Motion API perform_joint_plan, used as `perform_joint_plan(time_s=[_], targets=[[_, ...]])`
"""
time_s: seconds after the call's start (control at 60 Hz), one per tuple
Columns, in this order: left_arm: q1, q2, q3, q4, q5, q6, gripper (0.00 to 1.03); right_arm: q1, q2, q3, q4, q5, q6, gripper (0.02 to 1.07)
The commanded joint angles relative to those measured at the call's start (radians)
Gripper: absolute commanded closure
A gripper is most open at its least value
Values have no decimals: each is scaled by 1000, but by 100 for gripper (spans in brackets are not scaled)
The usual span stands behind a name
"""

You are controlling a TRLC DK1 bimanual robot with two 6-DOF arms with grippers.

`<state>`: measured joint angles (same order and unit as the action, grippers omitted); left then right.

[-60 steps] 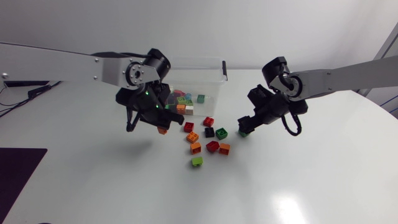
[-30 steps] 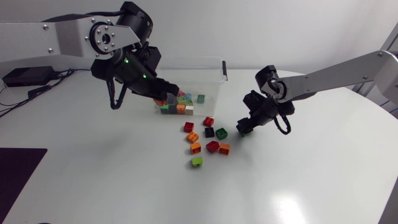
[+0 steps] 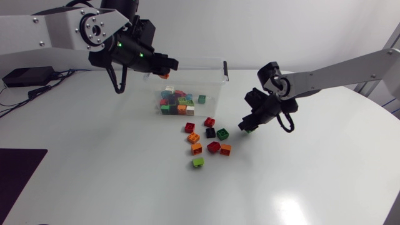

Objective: Place the duplo bricks in the container

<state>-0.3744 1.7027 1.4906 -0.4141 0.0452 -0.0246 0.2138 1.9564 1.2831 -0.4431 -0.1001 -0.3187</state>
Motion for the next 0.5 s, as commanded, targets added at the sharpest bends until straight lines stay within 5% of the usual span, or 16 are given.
perform_joint_plan(time_s=[0.0, 0.4, 0.483], targets=[[17, 31, 60, 40, 15, 14, 85, 19, -102, -2, -28, 7, 12, 79], [72, 275, 304, 127, 22, 5, 80, 156, -252, 101, -103, 16, 102, 79], [89, 328, 353, 153, 18, 3, 60, 180, -255, 140, -106, 20, 118, 79]])
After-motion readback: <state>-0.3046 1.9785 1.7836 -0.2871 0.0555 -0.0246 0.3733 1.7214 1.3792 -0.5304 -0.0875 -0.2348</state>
